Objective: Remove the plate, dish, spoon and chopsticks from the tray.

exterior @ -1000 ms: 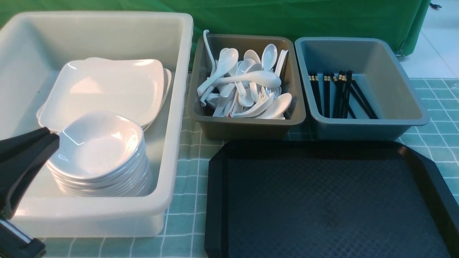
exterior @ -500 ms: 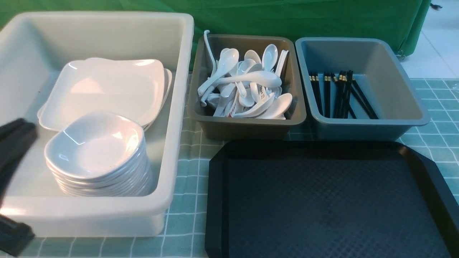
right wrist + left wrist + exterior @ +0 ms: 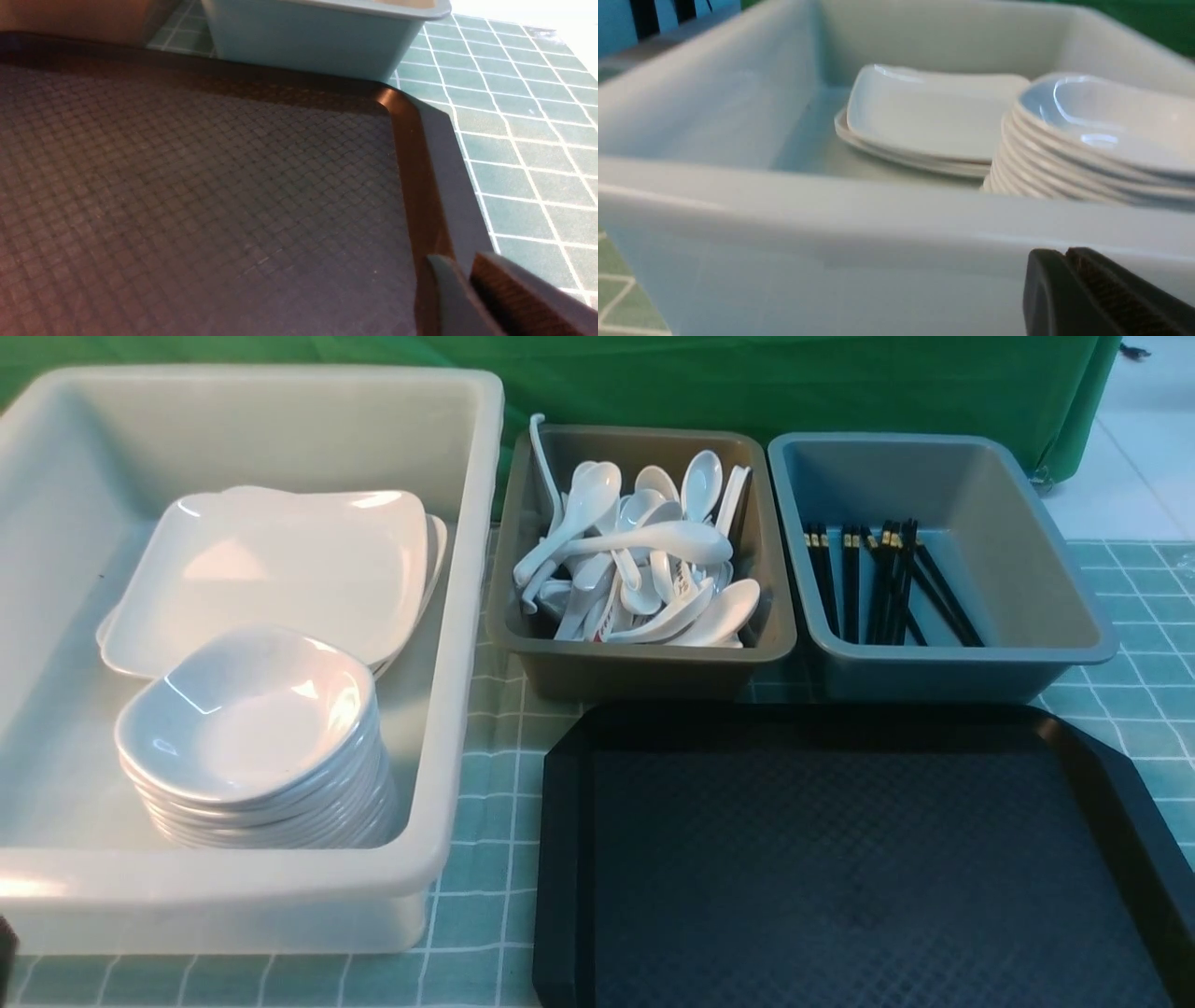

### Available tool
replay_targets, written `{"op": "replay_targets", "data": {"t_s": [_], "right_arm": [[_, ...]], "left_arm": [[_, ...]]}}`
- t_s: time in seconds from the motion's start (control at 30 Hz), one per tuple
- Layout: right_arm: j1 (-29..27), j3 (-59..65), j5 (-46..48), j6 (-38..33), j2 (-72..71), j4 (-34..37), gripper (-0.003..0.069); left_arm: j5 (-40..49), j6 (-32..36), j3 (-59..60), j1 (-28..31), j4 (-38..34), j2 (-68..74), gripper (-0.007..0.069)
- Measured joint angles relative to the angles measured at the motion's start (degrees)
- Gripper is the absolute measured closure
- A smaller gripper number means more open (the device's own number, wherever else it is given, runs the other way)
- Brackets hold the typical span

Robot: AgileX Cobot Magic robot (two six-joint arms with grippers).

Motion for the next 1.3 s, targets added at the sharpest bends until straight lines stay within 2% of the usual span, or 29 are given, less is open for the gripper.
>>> {"op": "replay_targets", "data": {"t_s": [1.3], "right_arm": [[0.0, 0.0, 0.07, 0.0, 0.0, 0.04, 0.0447]], "left_arm": [[0.16, -0.17, 0.02, 0.0, 0.0, 0.0, 0.0613]]}}
